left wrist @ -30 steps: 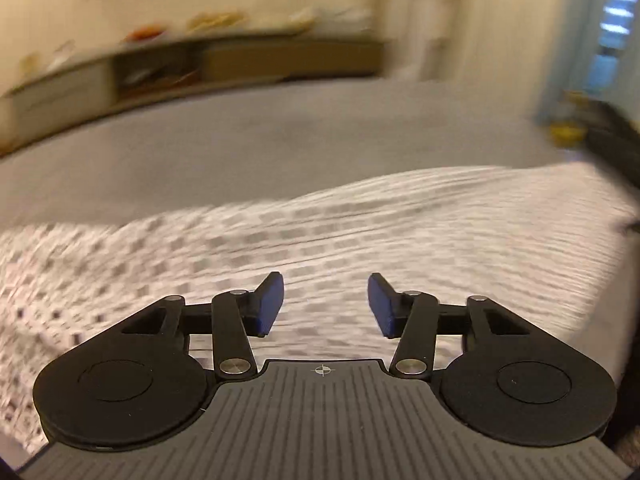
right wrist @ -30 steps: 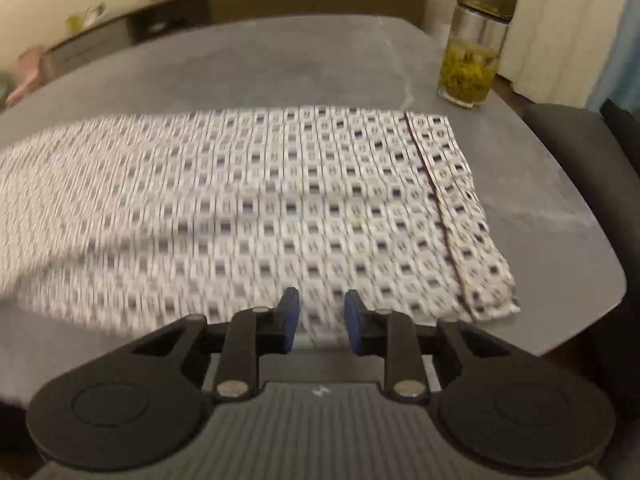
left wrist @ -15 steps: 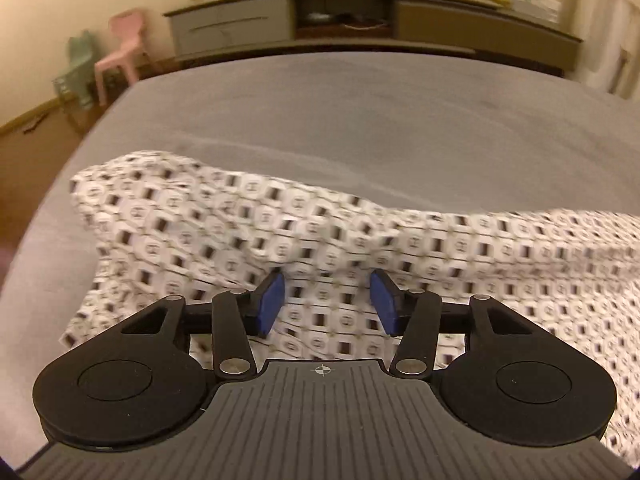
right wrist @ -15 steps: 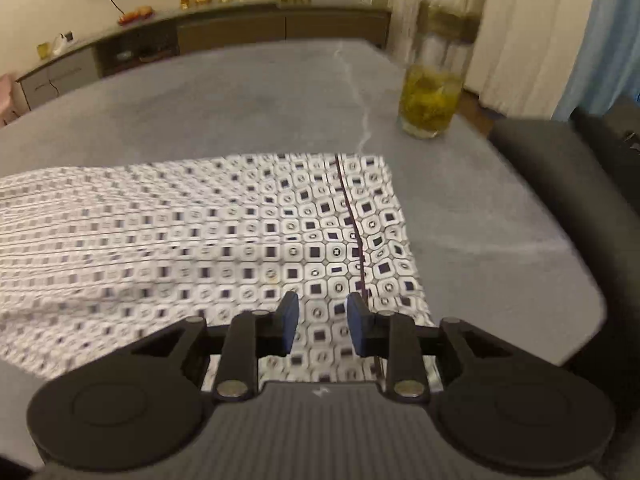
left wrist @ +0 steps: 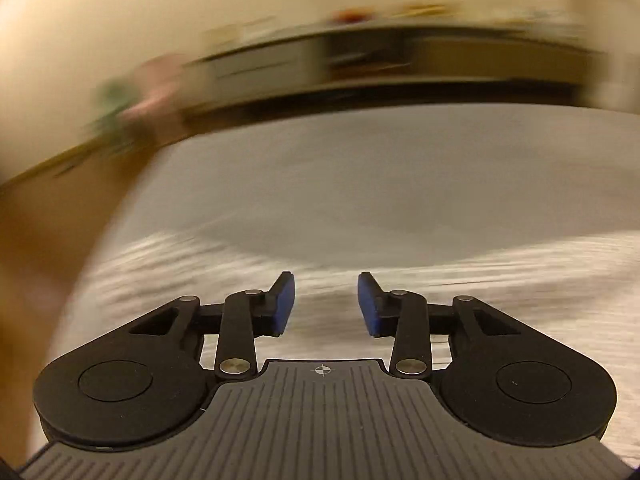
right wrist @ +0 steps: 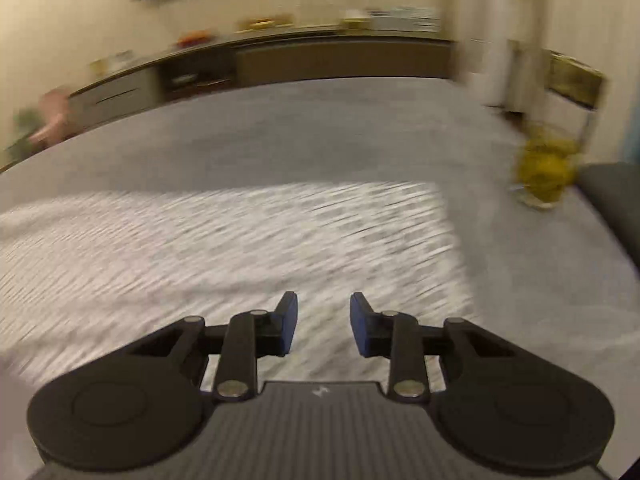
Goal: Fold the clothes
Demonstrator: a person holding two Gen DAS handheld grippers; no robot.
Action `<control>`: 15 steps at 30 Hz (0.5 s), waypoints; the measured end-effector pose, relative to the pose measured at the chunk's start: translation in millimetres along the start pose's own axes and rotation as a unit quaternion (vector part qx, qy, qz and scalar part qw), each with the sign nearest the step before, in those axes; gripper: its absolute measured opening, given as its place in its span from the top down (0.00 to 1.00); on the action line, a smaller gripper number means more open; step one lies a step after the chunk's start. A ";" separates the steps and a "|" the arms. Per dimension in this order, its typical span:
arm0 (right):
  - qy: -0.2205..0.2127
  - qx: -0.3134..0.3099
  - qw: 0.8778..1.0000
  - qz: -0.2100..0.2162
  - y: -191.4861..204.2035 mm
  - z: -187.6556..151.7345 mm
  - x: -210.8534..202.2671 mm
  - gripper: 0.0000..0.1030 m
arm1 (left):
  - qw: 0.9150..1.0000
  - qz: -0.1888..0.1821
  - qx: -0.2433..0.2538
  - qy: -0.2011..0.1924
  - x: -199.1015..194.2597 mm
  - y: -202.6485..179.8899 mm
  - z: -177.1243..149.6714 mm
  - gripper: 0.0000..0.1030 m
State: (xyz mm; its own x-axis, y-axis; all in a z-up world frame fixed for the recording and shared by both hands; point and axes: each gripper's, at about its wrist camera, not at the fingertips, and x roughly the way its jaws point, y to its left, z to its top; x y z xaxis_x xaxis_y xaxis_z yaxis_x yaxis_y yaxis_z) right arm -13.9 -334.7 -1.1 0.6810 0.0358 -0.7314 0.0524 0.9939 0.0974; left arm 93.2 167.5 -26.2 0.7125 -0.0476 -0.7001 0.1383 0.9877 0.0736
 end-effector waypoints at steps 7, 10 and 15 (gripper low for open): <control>0.014 -0.070 0.997 0.025 49.2 -33.8 -7.3 0.65 | 0.995 -0.080 0.043 0.048 57.8 -73.6 11.8 0.60; 0.031 -0.101 0.994 0.014 53.5 -50.1 -29.4 0.65 | 0.997 -0.056 -0.006 0.048 67.7 -55.8 19.7 0.61; 0.011 -0.179 0.983 -0.026 63.3 -52.8 -45.7 0.66 | 0.997 -0.065 -0.004 0.036 47.0 -70.8 23.8 0.67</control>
State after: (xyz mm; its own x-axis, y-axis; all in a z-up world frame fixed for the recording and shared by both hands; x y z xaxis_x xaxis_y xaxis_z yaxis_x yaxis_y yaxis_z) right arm -80.2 -267.9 2.9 0.6673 -0.0169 -0.7446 -0.1770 0.9675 -0.1806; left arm 133.3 91.8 -47.4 0.6382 -0.1653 -0.7519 0.2212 0.9749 -0.0266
